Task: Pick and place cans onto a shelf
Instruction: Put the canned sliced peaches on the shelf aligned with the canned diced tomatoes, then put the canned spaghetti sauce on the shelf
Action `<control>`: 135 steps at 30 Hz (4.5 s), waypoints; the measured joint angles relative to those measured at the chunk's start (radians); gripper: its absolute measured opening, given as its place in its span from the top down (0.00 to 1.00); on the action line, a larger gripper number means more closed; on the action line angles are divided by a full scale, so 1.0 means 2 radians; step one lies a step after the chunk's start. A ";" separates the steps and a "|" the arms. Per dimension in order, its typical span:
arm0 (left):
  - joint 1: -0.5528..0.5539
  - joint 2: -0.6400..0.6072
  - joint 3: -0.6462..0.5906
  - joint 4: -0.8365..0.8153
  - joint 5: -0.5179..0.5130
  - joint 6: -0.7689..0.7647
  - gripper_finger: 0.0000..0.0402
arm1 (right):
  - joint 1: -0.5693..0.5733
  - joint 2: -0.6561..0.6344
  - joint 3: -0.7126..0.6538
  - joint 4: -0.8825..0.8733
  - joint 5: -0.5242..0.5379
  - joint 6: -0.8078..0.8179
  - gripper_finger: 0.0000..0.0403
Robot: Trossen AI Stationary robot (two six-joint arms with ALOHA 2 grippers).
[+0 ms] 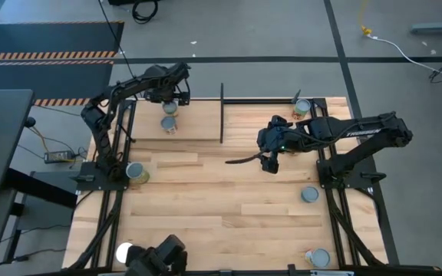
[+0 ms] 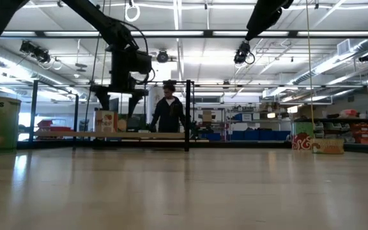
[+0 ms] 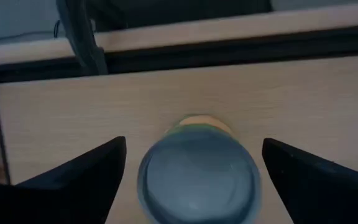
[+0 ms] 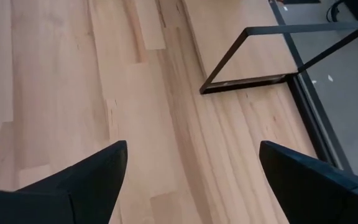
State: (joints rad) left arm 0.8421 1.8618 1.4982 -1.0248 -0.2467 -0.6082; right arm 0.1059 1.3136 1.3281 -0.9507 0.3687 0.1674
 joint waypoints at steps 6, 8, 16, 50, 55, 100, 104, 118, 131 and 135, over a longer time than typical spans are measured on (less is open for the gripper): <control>-0.010 -0.057 0.000 -0.002 -0.040 0.006 0.05 | 0.000 -0.016 0.000 -0.001 0.001 -0.018 0.07; -0.016 -0.081 0.000 -0.001 -0.062 0.017 0.05 | 0.000 -0.022 0.000 -0.001 0.001 -0.018 0.07; -0.027 -0.166 0.000 0.012 -0.113 0.040 0.05 | -0.002 -0.026 0.000 0.015 0.002 -0.012 0.09; -0.011 -0.184 -0.185 0.104 0.050 -0.043 0.06 | -0.014 -0.026 0.000 0.022 -0.080 0.133 0.09; -0.004 -0.184 -0.192 0.116 0.078 -0.024 0.06 | -0.014 -0.025 0.000 0.022 -0.065 0.186 0.09; 0.023 -0.140 -0.246 0.272 0.034 -0.001 0.07 | -0.030 -0.007 0.000 0.020 -0.028 0.245 0.09; 0.026 -0.140 -0.245 0.274 0.038 0.011 0.07 | -0.030 -0.007 0.000 0.020 -0.028 0.247 0.09; 0.018 -0.178 -0.244 0.262 0.060 -0.004 0.07 | -0.060 -0.001 0.000 0.062 0.005 0.259 0.09; -0.002 -0.187 -0.244 0.263 0.070 0.042 0.07 | -0.058 -0.001 0.000 0.072 -0.036 0.283 0.09; -0.014 -0.200 -0.244 0.258 0.072 0.050 0.07 | -0.045 0.003 0.000 0.071 -0.041 0.285 0.09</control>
State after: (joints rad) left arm 0.8142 1.4608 1.0096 -0.5079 -0.1036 -0.5086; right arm 0.0155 1.3188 1.3281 -0.8086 0.2858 0.7383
